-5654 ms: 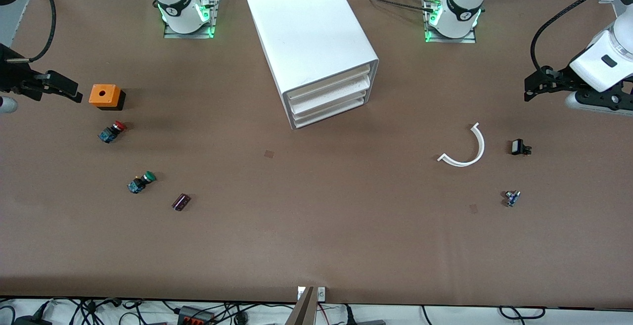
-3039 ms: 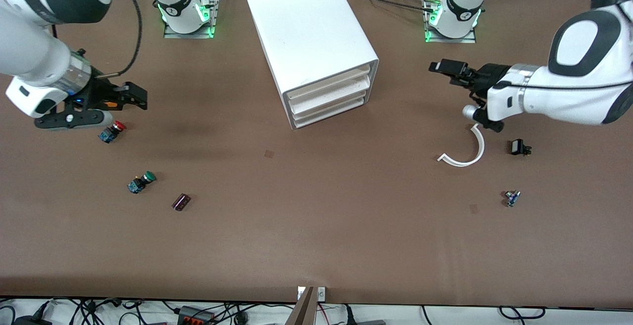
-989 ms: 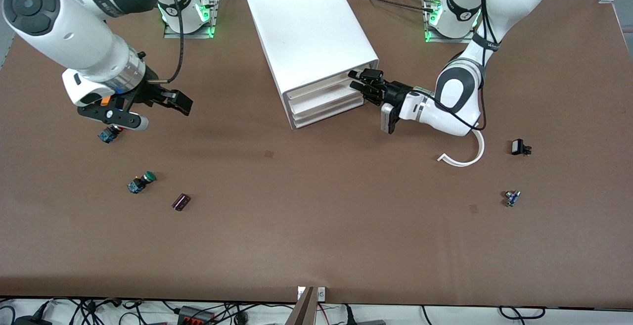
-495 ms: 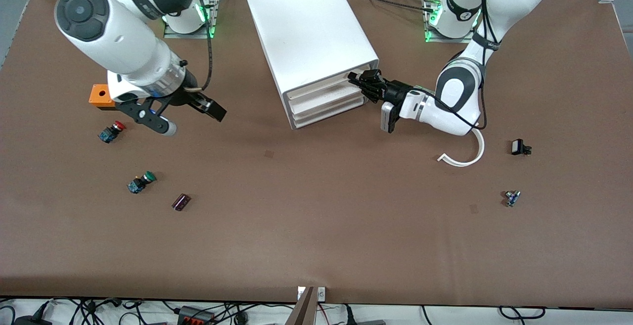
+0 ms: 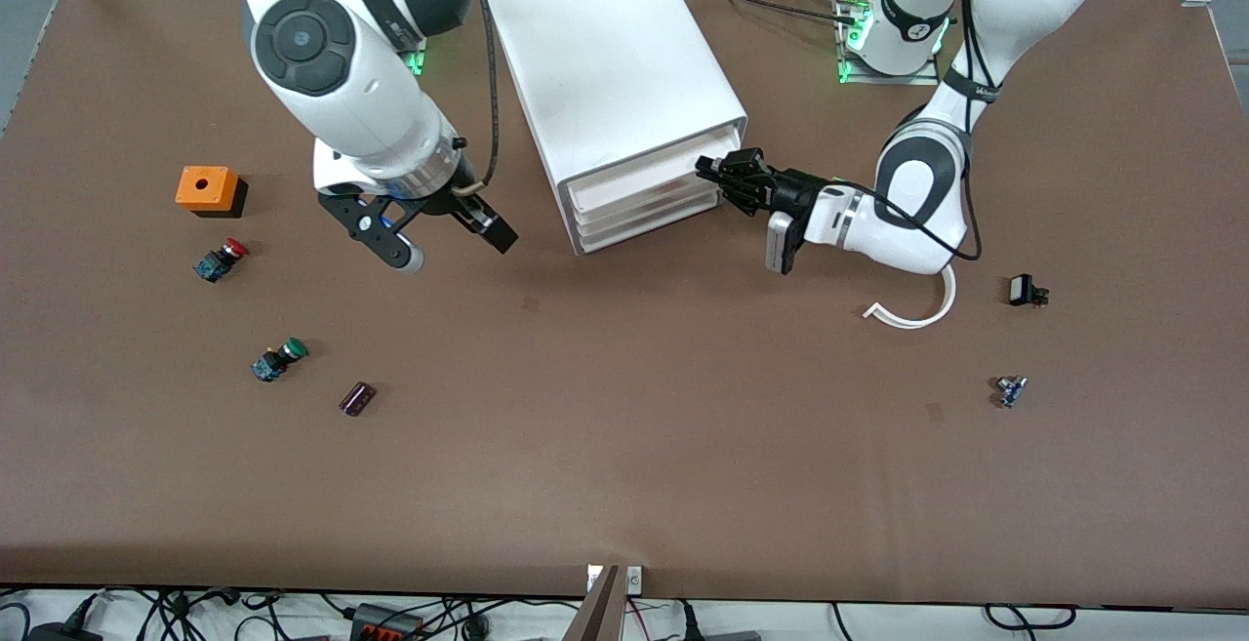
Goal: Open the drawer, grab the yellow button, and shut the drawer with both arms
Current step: 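Pull the drawer open with the left gripper while the right gripper approaches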
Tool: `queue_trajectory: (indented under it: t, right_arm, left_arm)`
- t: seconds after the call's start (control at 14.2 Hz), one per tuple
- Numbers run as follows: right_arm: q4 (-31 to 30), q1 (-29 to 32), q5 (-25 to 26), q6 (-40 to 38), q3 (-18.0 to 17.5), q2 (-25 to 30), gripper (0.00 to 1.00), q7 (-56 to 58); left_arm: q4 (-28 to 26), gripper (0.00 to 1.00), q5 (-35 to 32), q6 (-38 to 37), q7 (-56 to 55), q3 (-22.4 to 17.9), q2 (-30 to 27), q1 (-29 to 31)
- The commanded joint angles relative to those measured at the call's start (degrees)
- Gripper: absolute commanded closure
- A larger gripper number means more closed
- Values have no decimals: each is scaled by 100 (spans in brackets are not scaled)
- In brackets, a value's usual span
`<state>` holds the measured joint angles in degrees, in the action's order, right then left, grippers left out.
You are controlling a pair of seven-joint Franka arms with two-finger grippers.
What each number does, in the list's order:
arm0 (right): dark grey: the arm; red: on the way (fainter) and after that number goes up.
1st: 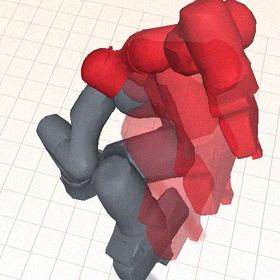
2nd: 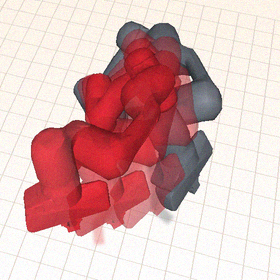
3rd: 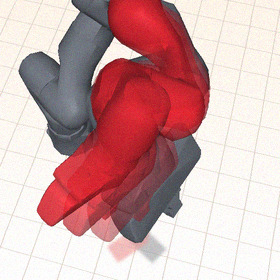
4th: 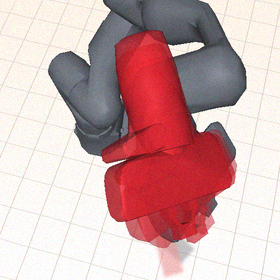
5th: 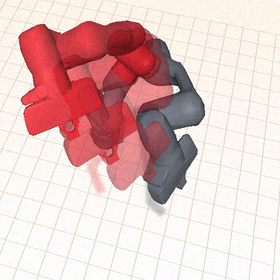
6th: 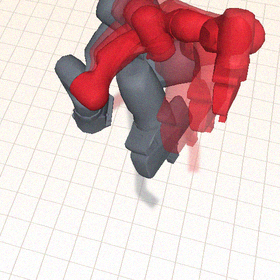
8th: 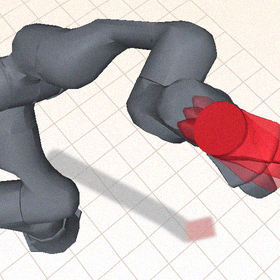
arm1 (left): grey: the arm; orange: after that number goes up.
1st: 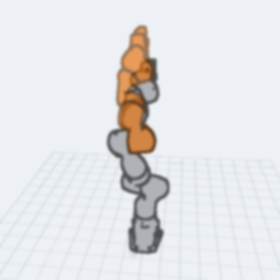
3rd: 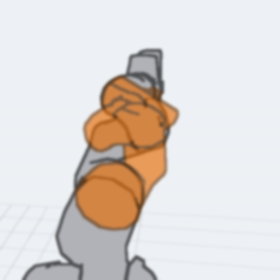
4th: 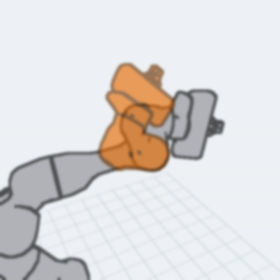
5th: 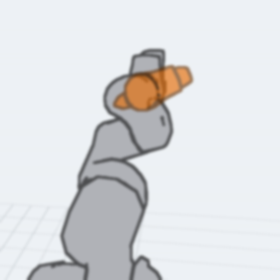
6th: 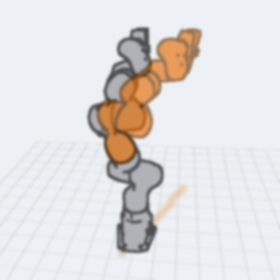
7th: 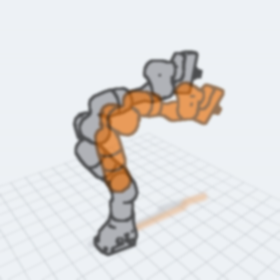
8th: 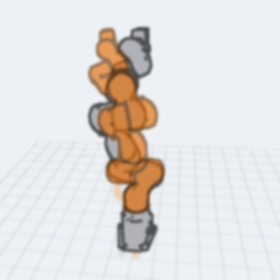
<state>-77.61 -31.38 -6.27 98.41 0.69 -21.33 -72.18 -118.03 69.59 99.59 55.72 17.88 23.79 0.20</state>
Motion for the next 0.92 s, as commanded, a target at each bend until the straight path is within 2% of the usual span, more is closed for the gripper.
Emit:
queue_trajectory:
  t: [0.0,0.35,0.49,0.57,0.64,0.78,0.85]
  right_arm:
    - [378,-157,-50,29,27,-275,0,-551]
    - [404,-561,-112,872,36,-574,0,-1517]
    - [483,-658,-120,908,36,-679,0,-1755]
    - [570,-728,-112,908,36,-767,0,-1939]
    - [693,-807,-112,891,36,-881,0,-2141]
    - [939,-869,-120,865,27,-1066,0,-2536]
    - [1018,-930,-129,873,36,-1119,0,-2747]
  left_arm:
    - [779,93,-514,-45,-148,5,423,339]
    - [1791,93,-1078,-36,-202,-4,1127,613]
    - [1880,92,-1088,-45,-202,-4,1190,639]
    - [1881,84,-1088,-45,-202,-4,1181,639]
    - [1872,63,-1096,-45,-202,-4,1172,665]
    - [1872,0,-1096,-106,-141,5,1155,709]
    - [1881,0,-1096,-141,-184,5,1137,736]
